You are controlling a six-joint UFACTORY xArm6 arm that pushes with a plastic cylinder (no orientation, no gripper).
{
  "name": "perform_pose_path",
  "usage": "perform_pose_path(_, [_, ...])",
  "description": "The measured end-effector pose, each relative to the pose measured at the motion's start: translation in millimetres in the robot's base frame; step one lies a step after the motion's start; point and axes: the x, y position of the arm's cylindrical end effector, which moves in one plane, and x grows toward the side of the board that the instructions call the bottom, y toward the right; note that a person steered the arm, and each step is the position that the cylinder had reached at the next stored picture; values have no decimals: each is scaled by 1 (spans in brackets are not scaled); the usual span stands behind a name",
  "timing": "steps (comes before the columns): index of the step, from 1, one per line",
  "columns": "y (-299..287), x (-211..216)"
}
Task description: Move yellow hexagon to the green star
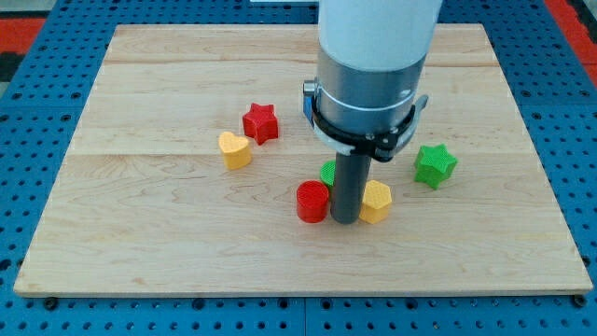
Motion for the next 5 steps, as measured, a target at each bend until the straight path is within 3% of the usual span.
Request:
perform_pose_path(3, [64,-24])
perform_pose_path(5, [31,25])
